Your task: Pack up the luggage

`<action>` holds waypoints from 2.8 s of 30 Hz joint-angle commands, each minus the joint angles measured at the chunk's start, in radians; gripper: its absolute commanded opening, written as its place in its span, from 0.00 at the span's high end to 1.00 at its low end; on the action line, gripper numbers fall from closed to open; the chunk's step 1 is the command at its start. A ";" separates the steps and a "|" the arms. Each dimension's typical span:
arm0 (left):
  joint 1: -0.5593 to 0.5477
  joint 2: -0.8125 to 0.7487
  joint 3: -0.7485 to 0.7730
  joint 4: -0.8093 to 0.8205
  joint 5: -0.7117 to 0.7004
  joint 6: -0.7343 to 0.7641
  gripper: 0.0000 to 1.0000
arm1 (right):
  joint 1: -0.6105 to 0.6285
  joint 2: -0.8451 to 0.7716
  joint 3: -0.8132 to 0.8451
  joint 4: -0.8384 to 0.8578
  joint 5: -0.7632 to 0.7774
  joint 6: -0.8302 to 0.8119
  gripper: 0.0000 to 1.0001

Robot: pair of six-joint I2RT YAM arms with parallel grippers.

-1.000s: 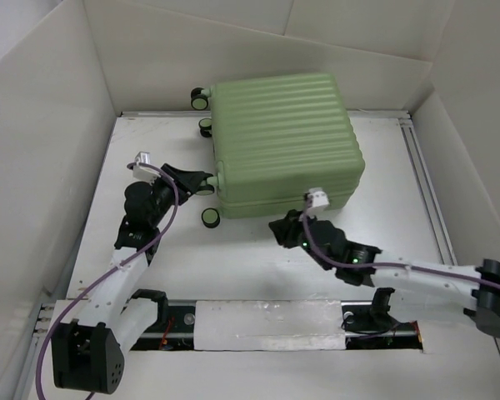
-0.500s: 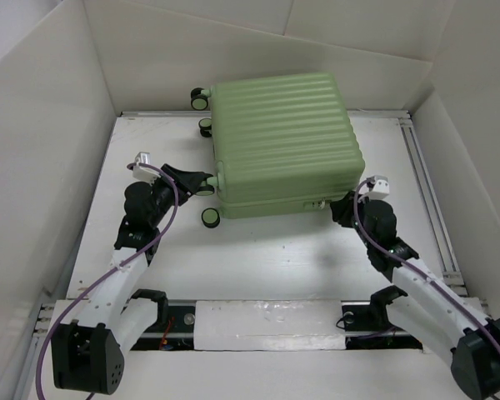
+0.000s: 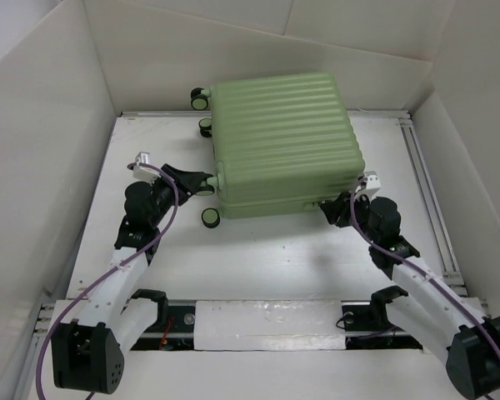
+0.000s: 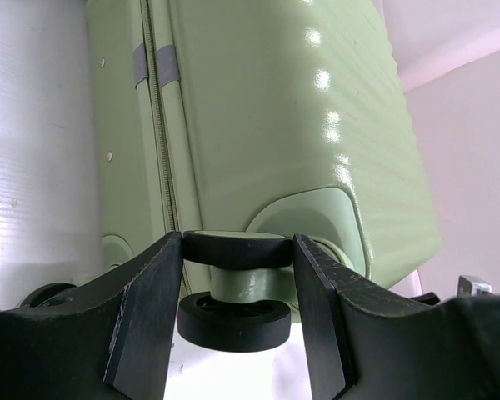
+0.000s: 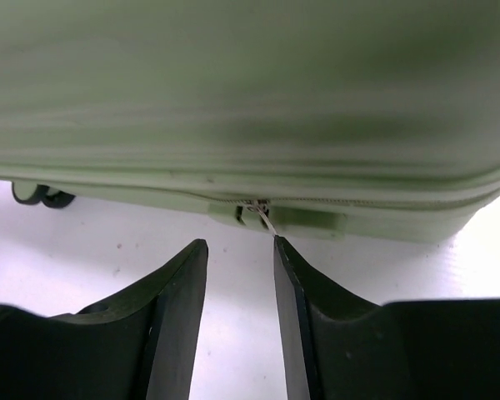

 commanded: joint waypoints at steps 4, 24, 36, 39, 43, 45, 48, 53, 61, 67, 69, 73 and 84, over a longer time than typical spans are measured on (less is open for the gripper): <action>-0.024 -0.012 0.041 0.112 0.089 -0.014 1.00 | -0.005 0.068 0.054 0.070 -0.001 -0.016 0.56; -0.024 -0.012 0.041 0.115 0.098 -0.023 1.00 | 0.005 0.220 0.070 0.243 0.046 -0.036 0.60; -0.024 0.007 -0.003 0.215 0.132 -0.041 1.00 | 0.168 0.219 0.005 0.383 0.236 0.075 1.00; -0.044 0.030 -0.003 0.244 0.143 -0.054 1.00 | 0.283 0.219 0.005 0.415 0.276 0.122 1.00; -0.194 0.039 0.040 0.217 0.014 -0.006 1.00 | 0.486 0.281 0.059 0.415 0.405 0.194 1.00; -0.248 0.050 0.064 0.216 -0.032 0.006 1.00 | 0.597 0.350 0.083 0.446 0.445 0.225 1.00; -0.261 0.077 0.074 0.252 -0.002 -0.029 1.00 | 0.701 0.473 0.174 0.446 0.525 0.253 1.00; -0.334 0.068 0.064 0.252 0.005 -0.040 1.00 | 0.857 0.712 0.388 0.446 0.553 0.242 1.00; -0.441 0.030 0.064 0.227 0.017 -0.066 1.00 | 0.965 0.979 0.669 0.472 0.678 0.260 1.00; -0.538 -0.018 0.064 0.204 -0.041 -0.077 1.00 | 1.032 0.880 0.512 0.542 0.856 0.325 1.00; -0.608 0.000 0.086 0.204 -0.081 -0.063 1.00 | 1.076 0.796 0.415 0.551 0.898 0.345 1.00; -0.725 0.063 0.124 0.204 -0.136 -0.040 1.00 | 1.159 0.650 0.308 0.382 0.985 0.412 1.00; -0.731 0.068 0.354 -0.029 -0.402 0.126 0.00 | 1.241 0.299 0.284 -0.315 0.965 0.638 0.37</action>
